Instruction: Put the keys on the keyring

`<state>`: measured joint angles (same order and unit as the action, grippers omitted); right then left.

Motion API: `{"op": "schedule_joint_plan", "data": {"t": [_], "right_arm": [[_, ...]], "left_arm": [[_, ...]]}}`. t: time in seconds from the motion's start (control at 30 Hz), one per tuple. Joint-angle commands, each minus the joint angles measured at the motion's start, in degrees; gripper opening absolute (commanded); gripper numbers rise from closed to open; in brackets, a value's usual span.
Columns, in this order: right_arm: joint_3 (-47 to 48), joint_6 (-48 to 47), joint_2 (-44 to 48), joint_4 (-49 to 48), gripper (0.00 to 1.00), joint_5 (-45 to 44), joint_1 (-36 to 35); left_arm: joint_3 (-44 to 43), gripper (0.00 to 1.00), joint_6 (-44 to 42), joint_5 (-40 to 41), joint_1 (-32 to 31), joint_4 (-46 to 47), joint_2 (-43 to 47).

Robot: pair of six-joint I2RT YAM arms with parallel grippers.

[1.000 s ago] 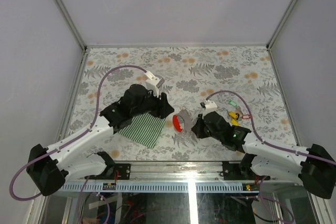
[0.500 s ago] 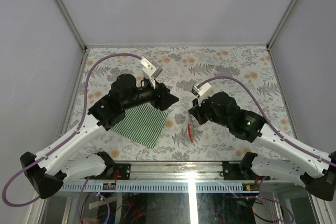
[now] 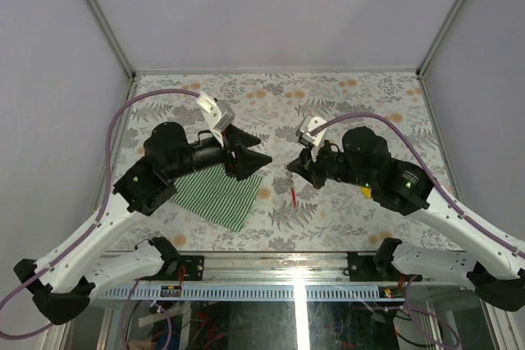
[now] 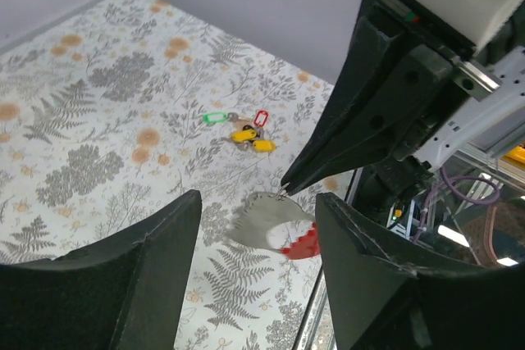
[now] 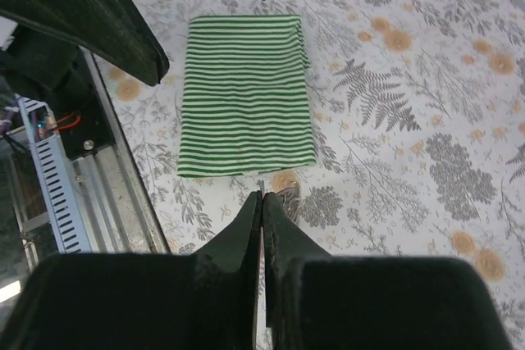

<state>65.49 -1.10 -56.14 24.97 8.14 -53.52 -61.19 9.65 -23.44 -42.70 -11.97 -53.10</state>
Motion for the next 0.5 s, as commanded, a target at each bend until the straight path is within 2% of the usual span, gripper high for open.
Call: {"op": "schedule_joint_plan", "data": {"t": [0.0, 0.2, 0.3, 0.47], "right_arm": [[4.4, -3.9, 2.2, -4.7, 0.0, 7.6, -0.4], [6.4, -3.4, 2.5, -12.0, 0.0, 14.3, -0.4], [4.1, 0.4, 3.4, -21.1, 0.0, 18.1, -0.4], [1.7, 7.6, 2.3, -32.5, 0.0, 21.9, -0.4]], "left_arm": [[-2.7, 0.59, -1.5, -4.9, 0.2, 4.6, 2.4], [-4.4, 0.55, -0.6, -8.5, 0.2, 6.3, 3.9], [-4.3, 0.48, 1.0, -9.6, 0.2, 8.1, 4.7], [-3.9, 0.44, 2.9, -9.3, 0.2, 9.5, 6.9]]}}
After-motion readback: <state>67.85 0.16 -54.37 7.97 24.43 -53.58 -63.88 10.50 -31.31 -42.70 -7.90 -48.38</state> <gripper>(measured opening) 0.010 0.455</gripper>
